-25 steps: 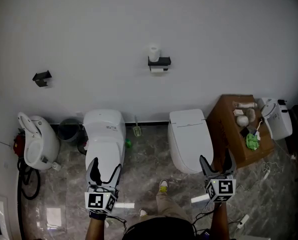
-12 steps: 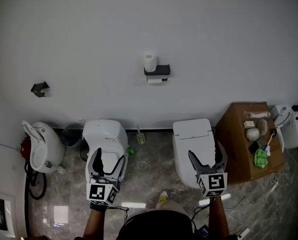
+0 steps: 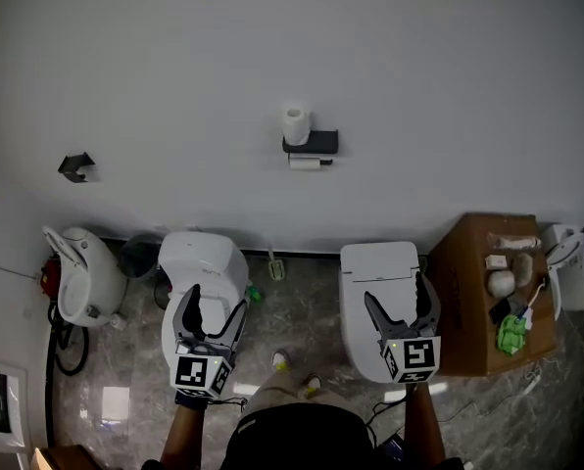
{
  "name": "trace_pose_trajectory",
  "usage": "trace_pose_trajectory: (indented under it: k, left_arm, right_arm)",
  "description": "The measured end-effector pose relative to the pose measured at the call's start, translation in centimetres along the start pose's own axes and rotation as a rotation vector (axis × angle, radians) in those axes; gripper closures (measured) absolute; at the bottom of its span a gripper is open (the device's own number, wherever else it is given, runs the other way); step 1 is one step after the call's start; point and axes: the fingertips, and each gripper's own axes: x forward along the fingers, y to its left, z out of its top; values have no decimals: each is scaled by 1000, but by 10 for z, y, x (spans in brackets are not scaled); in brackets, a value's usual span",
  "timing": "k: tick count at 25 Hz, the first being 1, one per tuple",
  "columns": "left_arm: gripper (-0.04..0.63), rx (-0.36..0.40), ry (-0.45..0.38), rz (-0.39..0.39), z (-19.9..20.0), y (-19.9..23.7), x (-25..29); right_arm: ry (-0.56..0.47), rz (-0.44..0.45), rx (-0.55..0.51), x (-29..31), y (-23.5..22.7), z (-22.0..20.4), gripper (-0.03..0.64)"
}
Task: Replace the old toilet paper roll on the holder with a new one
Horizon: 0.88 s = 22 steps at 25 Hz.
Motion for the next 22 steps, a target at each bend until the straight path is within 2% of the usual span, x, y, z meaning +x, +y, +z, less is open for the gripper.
trace_pose_trajectory:
  k: [8,13,18,22]
  left_arm:
    - [190,-33,9,20,-18,22,52]
    - [192,-52,-24,-2,-11,37,108]
    - [193,-66,-54,-30,-1,53,154]
    - [193,-82,-36,-28,-13,77,181]
  right_arm:
    - [24,43,-38,53,3,-3,152]
    - [22,25,-99,96,-8,13,152]
    - [31,37,-114,143,-6,26,152]
    - [54,51,-152,181,8,29,152]
